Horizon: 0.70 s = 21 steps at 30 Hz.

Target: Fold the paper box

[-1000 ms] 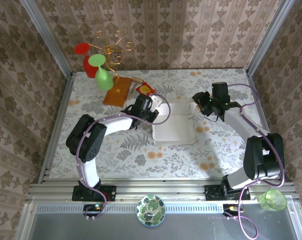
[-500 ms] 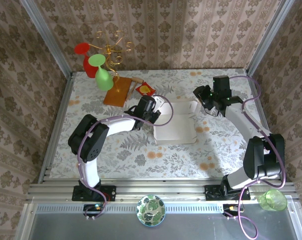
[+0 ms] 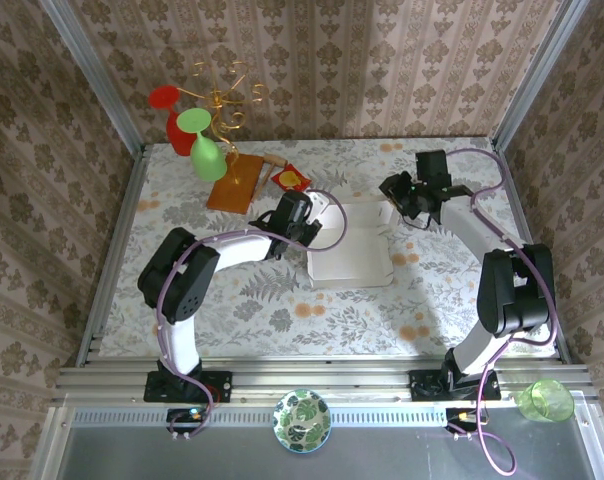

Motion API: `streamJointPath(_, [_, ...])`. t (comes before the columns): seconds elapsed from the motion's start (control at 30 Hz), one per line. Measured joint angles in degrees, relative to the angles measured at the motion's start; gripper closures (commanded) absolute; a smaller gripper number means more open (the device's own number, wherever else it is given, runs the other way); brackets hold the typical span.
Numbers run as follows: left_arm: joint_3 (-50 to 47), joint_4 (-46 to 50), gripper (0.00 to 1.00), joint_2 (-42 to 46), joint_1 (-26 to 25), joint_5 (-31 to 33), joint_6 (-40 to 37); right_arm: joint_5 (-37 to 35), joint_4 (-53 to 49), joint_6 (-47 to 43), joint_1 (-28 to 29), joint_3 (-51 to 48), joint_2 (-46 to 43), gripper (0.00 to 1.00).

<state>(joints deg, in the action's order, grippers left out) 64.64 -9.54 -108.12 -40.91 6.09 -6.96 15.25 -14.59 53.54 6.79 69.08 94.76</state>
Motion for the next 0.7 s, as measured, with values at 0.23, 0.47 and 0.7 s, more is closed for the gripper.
streamJointPath(0.23, [1.5, 0.3, 1.0, -0.9, 0.0, 0.2, 0.0, 0.2, 0.0, 0.2, 0.6, 0.0, 0.2, 0.69])
streamJointPath(0.47, [1.5, 0.6, 1.0, -0.9, 0.1, 0.2, 0.0, 0.6, 0.2, 1.4, 0.6, 0.0, 1.0, 0.89])
streamJointPath(0.7, [2.0, 1.1, 1.0, -0.9, 0.2, 0.2, 0.9, 0.2, 3.8, 5.2, 0.6, -3.0, -0.6, 0.65])
